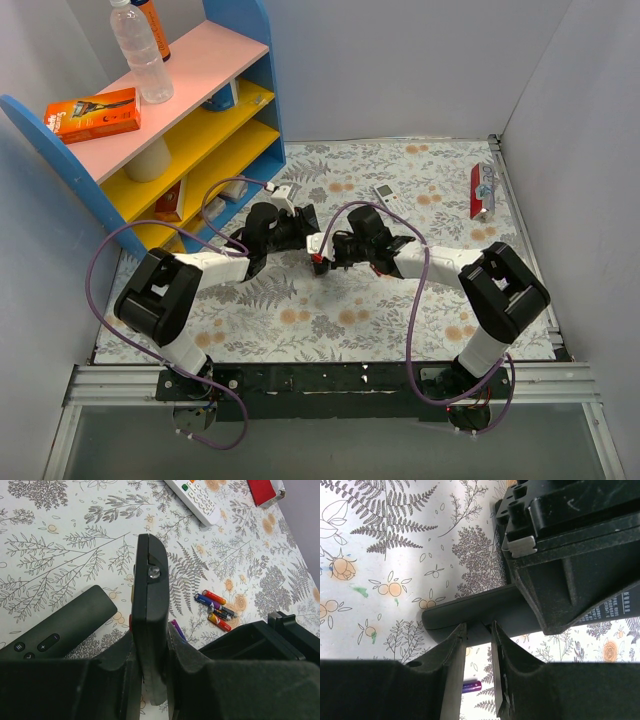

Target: Load the batteries into the remote control

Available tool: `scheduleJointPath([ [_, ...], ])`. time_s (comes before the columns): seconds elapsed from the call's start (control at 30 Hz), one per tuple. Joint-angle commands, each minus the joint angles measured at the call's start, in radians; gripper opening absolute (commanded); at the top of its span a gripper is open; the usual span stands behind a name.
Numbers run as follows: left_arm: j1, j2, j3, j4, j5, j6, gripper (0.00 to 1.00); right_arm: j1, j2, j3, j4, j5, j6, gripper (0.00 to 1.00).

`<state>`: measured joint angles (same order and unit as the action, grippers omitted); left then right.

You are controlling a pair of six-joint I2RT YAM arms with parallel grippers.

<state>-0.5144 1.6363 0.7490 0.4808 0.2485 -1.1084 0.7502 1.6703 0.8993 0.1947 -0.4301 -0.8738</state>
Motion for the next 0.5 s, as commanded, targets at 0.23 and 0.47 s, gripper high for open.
scheduleJointPath([
  [0.23, -0.004, -0.007, 0.006, -0.079, -0.129, 0.041, 0.00, 0.021, -0.032, -0.045, -0.186, -0.093, 0.047, 0.31],
  [0.47, -0.006, -0.010, -0.002, -0.071, -0.115, 0.041, 0.00, 0.021, -0.061, -0.066, -0.129, -0.070, 0.065, 0.35],
])
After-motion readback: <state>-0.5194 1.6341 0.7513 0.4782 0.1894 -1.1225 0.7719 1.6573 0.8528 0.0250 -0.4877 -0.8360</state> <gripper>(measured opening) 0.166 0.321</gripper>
